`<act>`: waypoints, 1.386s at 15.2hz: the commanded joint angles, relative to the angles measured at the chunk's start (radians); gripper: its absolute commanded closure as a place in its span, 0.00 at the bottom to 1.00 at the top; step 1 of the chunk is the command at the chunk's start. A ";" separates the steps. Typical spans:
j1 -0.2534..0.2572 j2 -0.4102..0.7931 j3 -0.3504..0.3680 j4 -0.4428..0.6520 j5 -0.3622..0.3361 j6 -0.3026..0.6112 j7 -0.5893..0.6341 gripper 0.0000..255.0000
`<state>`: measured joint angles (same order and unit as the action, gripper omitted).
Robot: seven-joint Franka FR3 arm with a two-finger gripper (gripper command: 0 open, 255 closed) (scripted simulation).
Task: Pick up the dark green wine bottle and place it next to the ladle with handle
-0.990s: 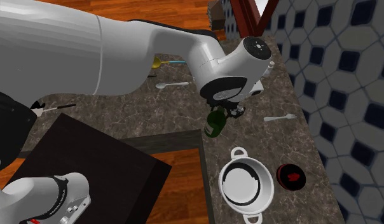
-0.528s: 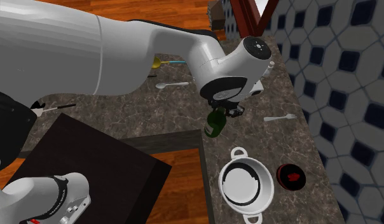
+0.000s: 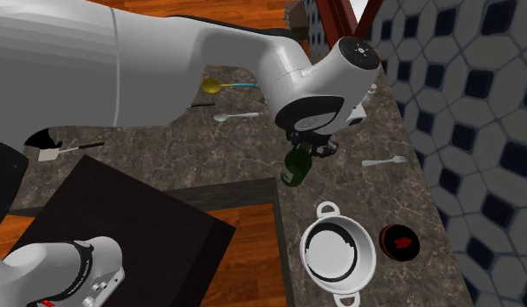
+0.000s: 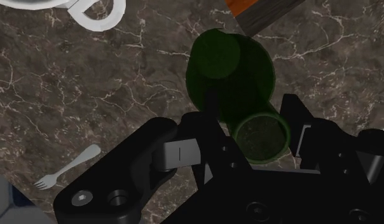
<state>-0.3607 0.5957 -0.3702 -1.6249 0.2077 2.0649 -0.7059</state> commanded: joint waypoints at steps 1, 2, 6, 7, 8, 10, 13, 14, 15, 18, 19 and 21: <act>0.001 -0.013 -0.004 0.008 -0.005 -0.020 0.002 1.00; 0.002 -0.020 -0.005 0.011 -0.008 -0.030 0.004 1.00; 0.006 -0.045 -0.011 0.028 -0.018 -0.071 0.009 1.00; 0.006 -0.051 -0.013 0.033 -0.020 -0.081 0.010 1.00; 0.007 -0.057 -0.014 0.038 -0.023 -0.092 0.012 1.00; 0.008 -0.068 -0.017 0.048 -0.027 -0.113 0.014 1.00; 0.009 -0.083 -0.021 0.067 -0.034 -0.145 0.017 1.00; 0.010 -0.088 -0.022 0.073 -0.036 -0.156 0.018 1.00; 0.010 -0.093 -0.023 0.080 -0.038 -0.168 0.020 1.00; 0.010 -0.103 -0.025 0.097 -0.042 -0.194 0.022 1.00; 0.024 -0.101 -0.020 0.102 -0.042 -0.197 0.042 1.00; 0.052 -0.095 -0.008 0.114 -0.041 -0.202 0.081 1.00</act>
<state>-0.3207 0.4957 -0.3838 -1.5207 0.1655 1.8671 -0.6430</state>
